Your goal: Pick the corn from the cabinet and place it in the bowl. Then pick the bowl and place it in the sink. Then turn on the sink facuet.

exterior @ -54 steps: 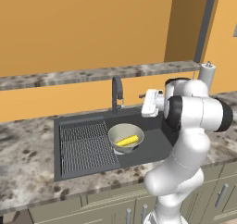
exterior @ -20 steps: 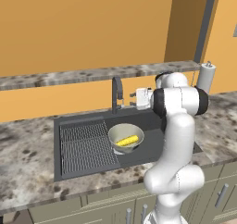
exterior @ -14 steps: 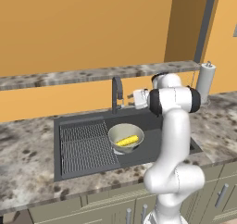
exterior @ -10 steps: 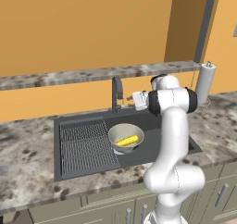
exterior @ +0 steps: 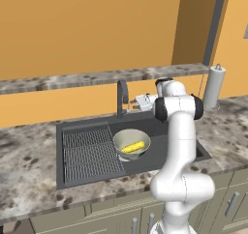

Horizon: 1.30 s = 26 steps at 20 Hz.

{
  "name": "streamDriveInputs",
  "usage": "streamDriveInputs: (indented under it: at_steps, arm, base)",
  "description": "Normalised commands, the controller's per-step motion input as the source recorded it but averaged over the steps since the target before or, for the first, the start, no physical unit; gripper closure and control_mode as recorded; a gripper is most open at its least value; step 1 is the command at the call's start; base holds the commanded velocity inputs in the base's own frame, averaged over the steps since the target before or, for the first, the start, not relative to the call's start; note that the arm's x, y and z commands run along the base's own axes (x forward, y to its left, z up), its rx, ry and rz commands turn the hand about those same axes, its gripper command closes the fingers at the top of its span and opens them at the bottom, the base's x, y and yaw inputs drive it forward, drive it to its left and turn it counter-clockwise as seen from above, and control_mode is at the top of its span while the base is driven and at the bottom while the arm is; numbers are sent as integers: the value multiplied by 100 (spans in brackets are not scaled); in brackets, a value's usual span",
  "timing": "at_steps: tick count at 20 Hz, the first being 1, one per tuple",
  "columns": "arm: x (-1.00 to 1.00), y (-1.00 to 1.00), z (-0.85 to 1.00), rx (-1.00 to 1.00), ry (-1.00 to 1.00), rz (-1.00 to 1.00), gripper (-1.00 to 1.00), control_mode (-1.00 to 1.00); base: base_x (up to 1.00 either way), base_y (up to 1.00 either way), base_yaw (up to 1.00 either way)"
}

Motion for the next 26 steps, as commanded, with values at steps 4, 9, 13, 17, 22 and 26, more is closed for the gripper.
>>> streamDriveInputs:
  at_steps: [4,9,13,17,22,26]
  arm:
    - [3,35,-12,0,6,0,-100,-100]
    - [0,39,-8,0,0,0,-100,-100]
    - [0,33,-5,0,0,-4,-100,-100]
    - [2,4,0,0,0,-5,-100,-100]
    - [8,0,0,1,0,-5,100,-100]
    - [10,-1,-1,2,0,-6,100,-100]
  base:
    - [0,0,0]
    - [0,0,0]
    - [0,0,0]
    - [0,0,0]
    - [0,0,0]
    - [0,0,0]
